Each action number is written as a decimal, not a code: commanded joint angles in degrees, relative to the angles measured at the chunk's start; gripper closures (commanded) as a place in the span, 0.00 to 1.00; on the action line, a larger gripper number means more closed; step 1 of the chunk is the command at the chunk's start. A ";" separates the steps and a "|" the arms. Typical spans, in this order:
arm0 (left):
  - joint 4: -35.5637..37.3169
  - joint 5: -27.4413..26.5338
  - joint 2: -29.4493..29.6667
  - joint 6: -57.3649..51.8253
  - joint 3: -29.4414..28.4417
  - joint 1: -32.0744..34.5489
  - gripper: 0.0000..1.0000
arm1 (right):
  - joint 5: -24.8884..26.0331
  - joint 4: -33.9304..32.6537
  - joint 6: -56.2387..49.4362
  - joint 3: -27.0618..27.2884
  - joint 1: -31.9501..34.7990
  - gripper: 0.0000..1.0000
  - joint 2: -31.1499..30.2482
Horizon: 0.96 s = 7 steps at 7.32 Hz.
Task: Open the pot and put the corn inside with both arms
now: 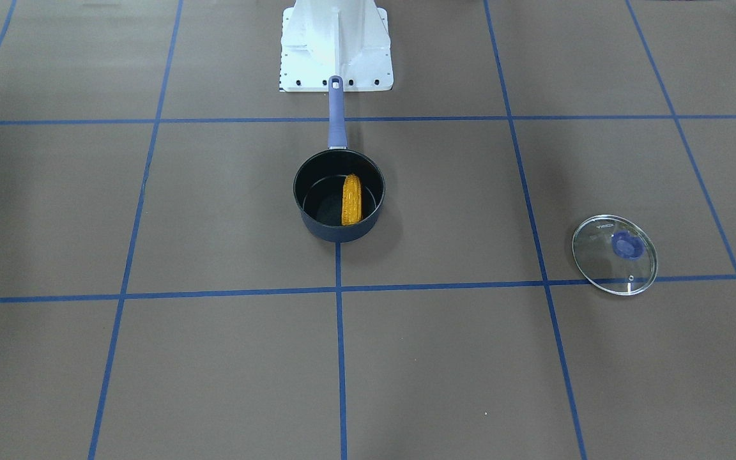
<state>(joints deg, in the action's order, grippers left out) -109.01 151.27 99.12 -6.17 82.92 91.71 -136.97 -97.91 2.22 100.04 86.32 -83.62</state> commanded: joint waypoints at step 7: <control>1.96 0.07 1.87 0.11 0.23 0.58 0.03 | 0.30 3.16 0.32 -1.08 2.01 0.00 -0.76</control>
<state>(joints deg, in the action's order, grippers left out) -107.08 151.34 100.86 -6.05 83.14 92.31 -136.80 -94.78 2.13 99.00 88.29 -84.50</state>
